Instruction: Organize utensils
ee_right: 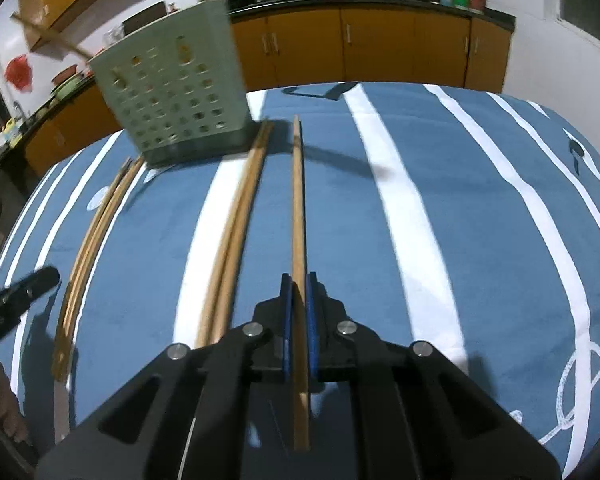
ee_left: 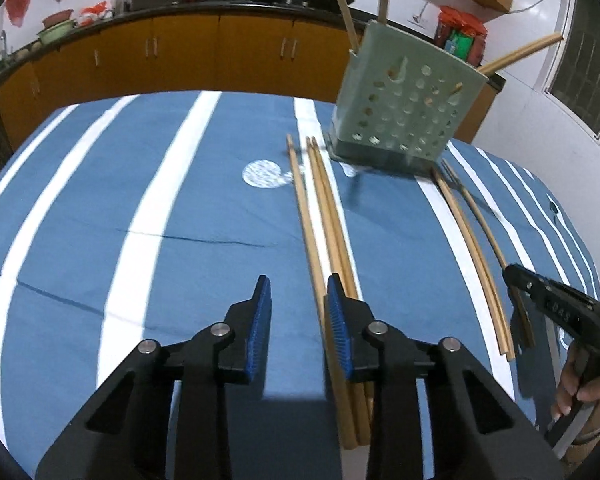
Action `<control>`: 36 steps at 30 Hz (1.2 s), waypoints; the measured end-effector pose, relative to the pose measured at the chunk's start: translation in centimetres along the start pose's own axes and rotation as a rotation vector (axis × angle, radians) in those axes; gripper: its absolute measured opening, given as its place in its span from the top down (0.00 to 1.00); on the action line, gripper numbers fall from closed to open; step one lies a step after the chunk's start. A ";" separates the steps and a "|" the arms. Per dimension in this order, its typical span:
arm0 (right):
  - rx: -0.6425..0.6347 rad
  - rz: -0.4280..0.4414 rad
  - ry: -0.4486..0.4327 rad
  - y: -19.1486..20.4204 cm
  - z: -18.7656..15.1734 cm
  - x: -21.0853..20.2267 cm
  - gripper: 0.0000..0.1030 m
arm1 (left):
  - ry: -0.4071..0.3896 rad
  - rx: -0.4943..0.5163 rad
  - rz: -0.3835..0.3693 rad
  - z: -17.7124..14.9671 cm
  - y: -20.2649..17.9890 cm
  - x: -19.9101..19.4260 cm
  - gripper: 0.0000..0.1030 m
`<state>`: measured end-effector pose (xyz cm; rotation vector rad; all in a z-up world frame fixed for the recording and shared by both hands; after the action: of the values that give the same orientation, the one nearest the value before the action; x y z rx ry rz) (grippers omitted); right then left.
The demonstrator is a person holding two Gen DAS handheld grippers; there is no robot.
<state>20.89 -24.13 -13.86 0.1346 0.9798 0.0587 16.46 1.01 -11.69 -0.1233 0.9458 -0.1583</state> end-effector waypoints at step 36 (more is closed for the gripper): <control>-0.008 -0.018 -0.012 -0.8 0.1 -0.3 0.90 | 0.019 -0.007 0.129 0.9 2.9 1.3 0.92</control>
<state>20.81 -24.97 -13.68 0.1187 0.9689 0.0446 18.23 3.60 -12.71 -0.0666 0.9699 -0.0371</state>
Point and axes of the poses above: each gripper's, at about its wrist camera, not at the fingertips, and x roughly the way its jaws point, y to its left, z to its top, the point moved 5 cm from there along x, roughly the way its jaws point, and after that the axes turned 5 degrees about y, right-handed, at the moved point
